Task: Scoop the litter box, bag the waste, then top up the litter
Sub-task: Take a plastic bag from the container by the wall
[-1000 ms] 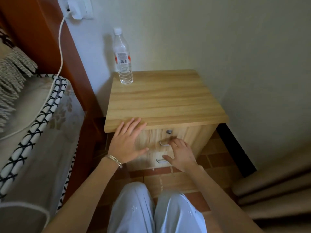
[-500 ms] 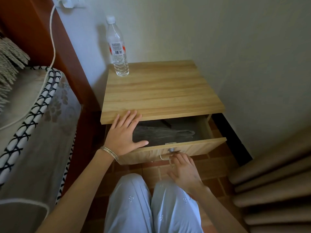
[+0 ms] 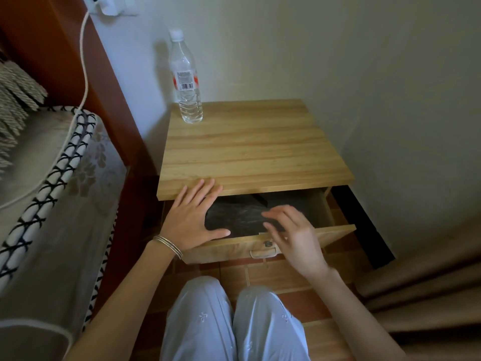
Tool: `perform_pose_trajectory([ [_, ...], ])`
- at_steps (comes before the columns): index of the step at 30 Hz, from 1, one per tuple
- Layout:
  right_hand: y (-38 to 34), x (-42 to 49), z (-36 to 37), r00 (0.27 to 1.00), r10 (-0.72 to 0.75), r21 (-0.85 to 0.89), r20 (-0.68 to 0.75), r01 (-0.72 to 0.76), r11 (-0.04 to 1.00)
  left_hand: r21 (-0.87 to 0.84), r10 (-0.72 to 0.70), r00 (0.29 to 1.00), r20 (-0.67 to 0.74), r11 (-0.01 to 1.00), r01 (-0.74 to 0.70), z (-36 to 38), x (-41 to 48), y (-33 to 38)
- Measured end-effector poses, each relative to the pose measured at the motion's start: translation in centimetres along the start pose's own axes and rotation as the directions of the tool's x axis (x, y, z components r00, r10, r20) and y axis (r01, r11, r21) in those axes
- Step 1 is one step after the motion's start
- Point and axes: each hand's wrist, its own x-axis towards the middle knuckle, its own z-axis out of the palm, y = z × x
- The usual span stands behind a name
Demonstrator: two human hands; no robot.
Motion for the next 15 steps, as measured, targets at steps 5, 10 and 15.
perform_pose_trajectory([
  [5, 3.0, 5.0, 1.8, 0.872, 0.153, -0.063, 0.466, -0.14, 0.988, 0.05, -0.017, 0.999, 0.03, 0.999, 0.015, 0.1, 0.0, 0.0],
  [10, 5.6, 6.9, 4.9, 0.631, 0.269, -0.159, 0.728, -0.226, 0.961, 0.009, -0.011, 1.0, 0.013, 1.0, 0.011, 0.1, 0.1, -0.2],
  [15, 6.7, 6.7, 7.2, 0.466, 0.324, -0.243, 0.823, -0.226, 0.943, -0.037, -0.015, 1.0, 0.012, 0.999, 0.016, -0.2, 0.1, -0.2],
])
